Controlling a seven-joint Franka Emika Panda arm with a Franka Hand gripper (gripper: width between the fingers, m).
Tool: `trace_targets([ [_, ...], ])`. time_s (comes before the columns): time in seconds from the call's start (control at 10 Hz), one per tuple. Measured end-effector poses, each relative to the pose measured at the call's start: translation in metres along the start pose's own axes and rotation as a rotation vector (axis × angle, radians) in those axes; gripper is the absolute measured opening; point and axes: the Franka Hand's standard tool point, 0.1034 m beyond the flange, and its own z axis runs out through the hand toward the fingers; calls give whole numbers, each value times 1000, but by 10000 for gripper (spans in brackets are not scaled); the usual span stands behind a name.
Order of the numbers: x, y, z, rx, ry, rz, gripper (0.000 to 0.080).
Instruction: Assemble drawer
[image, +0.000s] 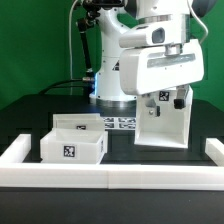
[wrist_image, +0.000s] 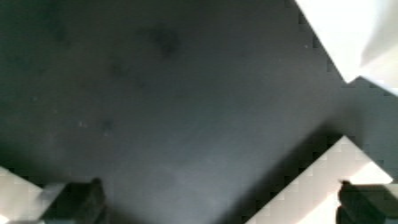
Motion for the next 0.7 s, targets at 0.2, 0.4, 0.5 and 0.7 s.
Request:
trace_targets([
  [0.2,1,-1,0,4,2,135,650],
  [0.4,1,-2,0,9,4,264,650],
  [0.5,0,-2,1,16,6,337,650],
  [0.7,0,-14,-3,14,9,603,650],
])
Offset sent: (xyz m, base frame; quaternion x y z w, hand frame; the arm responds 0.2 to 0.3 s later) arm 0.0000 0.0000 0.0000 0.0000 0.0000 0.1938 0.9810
